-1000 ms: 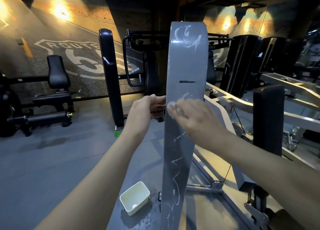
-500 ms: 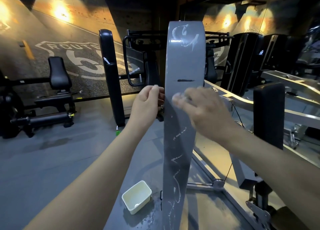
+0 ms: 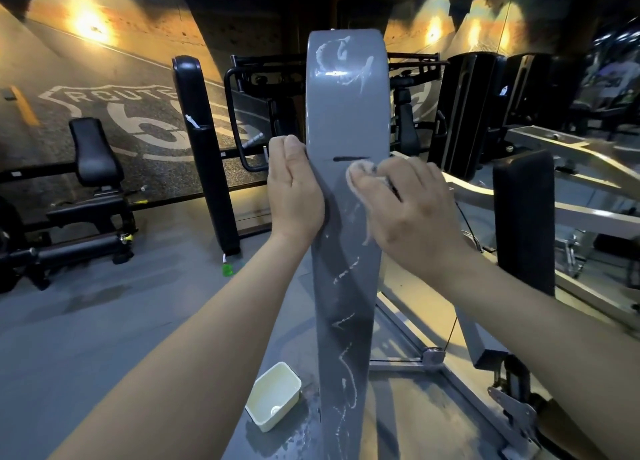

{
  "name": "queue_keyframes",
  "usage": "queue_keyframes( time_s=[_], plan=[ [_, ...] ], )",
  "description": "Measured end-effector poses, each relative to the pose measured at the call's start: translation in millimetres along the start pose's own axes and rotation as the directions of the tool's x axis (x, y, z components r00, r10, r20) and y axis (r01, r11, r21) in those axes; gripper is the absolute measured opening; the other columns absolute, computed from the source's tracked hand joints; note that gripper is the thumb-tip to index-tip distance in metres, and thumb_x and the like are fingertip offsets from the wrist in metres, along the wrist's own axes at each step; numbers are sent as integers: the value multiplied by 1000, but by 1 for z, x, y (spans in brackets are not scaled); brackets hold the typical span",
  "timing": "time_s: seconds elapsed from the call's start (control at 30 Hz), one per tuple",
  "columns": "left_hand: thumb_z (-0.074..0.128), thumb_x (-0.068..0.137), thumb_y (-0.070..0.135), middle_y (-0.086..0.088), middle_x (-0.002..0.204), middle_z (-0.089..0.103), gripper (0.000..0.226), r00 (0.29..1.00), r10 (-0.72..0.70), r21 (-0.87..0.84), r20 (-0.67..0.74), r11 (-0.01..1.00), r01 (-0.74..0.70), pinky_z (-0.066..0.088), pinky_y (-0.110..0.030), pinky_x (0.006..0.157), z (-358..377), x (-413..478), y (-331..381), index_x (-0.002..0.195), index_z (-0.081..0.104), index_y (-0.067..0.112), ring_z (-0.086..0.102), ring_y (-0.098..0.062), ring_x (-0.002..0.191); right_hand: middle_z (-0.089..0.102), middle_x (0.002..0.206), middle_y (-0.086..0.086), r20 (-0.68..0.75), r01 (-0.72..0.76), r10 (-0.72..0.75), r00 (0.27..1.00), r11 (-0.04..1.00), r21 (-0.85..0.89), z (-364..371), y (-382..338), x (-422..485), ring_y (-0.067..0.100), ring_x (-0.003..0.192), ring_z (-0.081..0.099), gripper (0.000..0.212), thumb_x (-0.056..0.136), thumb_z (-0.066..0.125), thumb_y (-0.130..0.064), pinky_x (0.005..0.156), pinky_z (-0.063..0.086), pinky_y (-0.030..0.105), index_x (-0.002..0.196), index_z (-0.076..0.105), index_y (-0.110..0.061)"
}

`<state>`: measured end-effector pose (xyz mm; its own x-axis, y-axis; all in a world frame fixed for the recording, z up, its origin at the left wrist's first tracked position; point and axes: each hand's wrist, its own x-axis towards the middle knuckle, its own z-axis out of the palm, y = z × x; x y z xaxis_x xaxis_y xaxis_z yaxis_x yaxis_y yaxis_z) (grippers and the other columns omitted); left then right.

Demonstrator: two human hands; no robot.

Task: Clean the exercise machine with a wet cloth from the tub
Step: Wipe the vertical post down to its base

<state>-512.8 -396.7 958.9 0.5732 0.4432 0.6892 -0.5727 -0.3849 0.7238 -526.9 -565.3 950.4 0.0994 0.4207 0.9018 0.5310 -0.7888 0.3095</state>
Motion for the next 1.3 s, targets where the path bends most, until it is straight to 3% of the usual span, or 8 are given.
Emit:
queue_keyframes(
  time_s=[0.17, 0.33, 0.53, 0.7, 0.9, 1.07, 1.2, 1.3],
  plan=[
    [26, 111, 29, -17, 91, 58, 42, 999, -19, -44, 42, 999, 21, 43, -31, 76, 0, -1, 2, 94, 54, 2, 53, -22, 85, 60, 86, 9, 100, 291, -292, 951, 956, 22, -1, 3, -18, 28, 73, 52, 30, 96, 57, 1, 70, 41, 40, 116, 74, -12],
    [25, 107, 48, -20, 102, 66, 60, 992, -99, -84, 75, 991, 106, 50, -52, 91, -2, -2, 1, 104, 61, -1, 62, -32, 98, 61, 88, 13, -43, 18, -17, 999, 1000, 10, 2, 2, -4, 32, 76, 52, 33, 92, 59, 3, 70, 40, 43, 118, 74, -11],
    [24, 105, 44, -24, 104, 63, 61, 996, -83, -90, 36, 992, 86, 47, -50, 90, -1, -4, 7, 103, 59, -5, 58, -34, 99, 62, 86, 10, 90, 260, -262, 961, 965, 33, -2, 6, -35, 29, 72, 55, 30, 94, 58, 2, 72, 41, 40, 115, 75, -11],
    [26, 102, 52, -23, 107, 65, 62, 987, -137, -115, 79, 983, 146, 48, -62, 95, -1, -3, 1, 104, 60, 0, 61, -39, 102, 61, 90, 13, -49, -30, 31, 998, 999, 17, 1, 5, -13, 32, 78, 52, 31, 93, 62, 2, 71, 37, 41, 119, 74, -10],
    [24, 113, 35, -4, 101, 72, 51, 972, -198, -146, 125, 965, 216, 52, -26, 86, -4, -5, 12, 106, 66, 8, 66, -13, 96, 64, 89, 10, 135, 258, -261, 956, 965, 40, -3, 1, -41, 30, 73, 55, 32, 96, 51, 4, 69, 45, 41, 115, 74, -10],
    [24, 106, 43, -18, 105, 69, 58, 977, -166, -133, 131, 974, 183, 50, -57, 95, -4, -4, 6, 106, 60, -2, 64, -33, 101, 62, 89, 14, -10, -38, 38, 999, 999, 25, -1, 3, -22, 33, 75, 53, 32, 92, 62, 4, 66, 38, 41, 119, 73, -8],
    [24, 99, 50, -18, 102, 68, 62, 981, -144, -100, 129, 982, 158, 49, -61, 91, -5, -2, 5, 101, 61, 1, 62, -35, 99, 61, 90, 13, 198, 227, -242, 950, 969, 97, -2, -9, -56, 32, 74, 54, 30, 99, 51, 3, 67, 45, 44, 121, 70, -5],
    [25, 95, 52, -17, 100, 68, 60, 979, -171, -88, 108, 980, 180, 49, -62, 91, -4, -2, 8, 96, 62, 4, 62, -35, 99, 62, 93, 13, 125, 160, -167, 978, 985, 64, -4, 11, -30, 32, 76, 55, 36, 93, 51, 6, 70, 38, 39, 117, 72, -10]
  ],
)
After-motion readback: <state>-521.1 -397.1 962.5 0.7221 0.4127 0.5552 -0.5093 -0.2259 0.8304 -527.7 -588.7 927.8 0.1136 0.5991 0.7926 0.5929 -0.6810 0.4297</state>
